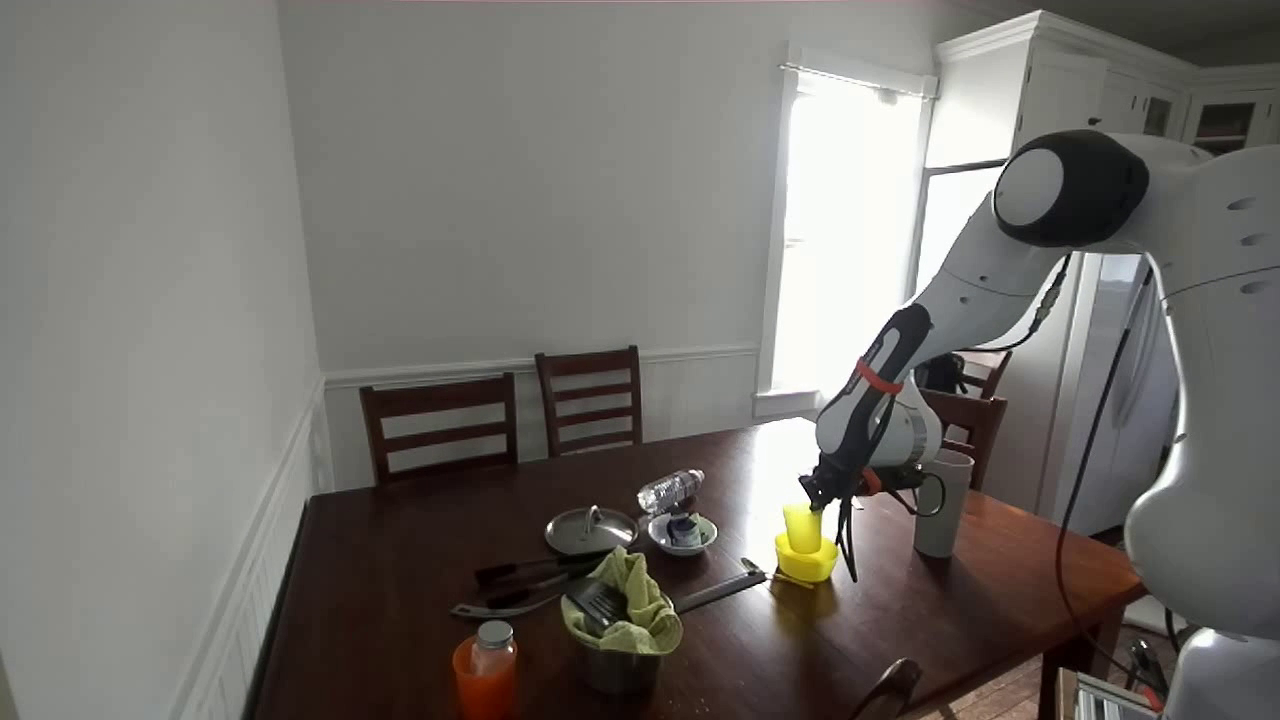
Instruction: Remove the spoon from the yellow cup, then remove the yellow cup from the yellow bowl
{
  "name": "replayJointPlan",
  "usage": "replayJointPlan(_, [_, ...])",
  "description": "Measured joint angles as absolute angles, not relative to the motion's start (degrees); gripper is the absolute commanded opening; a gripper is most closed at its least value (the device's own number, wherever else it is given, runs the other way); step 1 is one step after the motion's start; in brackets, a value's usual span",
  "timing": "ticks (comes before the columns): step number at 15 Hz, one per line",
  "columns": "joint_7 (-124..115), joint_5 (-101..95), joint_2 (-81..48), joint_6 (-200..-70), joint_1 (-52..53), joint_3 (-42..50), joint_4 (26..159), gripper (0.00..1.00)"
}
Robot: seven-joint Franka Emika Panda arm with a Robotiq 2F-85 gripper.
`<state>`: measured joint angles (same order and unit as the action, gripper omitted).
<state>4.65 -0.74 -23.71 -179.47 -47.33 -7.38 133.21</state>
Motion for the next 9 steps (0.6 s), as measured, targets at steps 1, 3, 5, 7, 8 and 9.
replayJointPlan(1, [4.7, -0.8, -22.96, -179.47, -47.47, -7.41, 133.49, 0.03])
replayJointPlan(3, [4.88, -0.76, -21.07, -179.48, -46.79, -6.11, 134.2, 0.03])
replayJointPlan(5, [4.9, -0.76, -19.16, -179.95, -44.72, -2.44, 134.94, 0.03])
replayJointPlan(7, [4.85, -0.85, -18.31, -180.93, -44.01, 0.42, 135.06, 0.03])
replayJointPlan(8, [4.85, -0.85, -18.36, -181.81, -44.45, 0.76, 135.06, 0.03])
replayJointPlan(9, [4.85, -0.84, -18.53, -182.63, -45.0, 0.81, 135.06, 0.03])
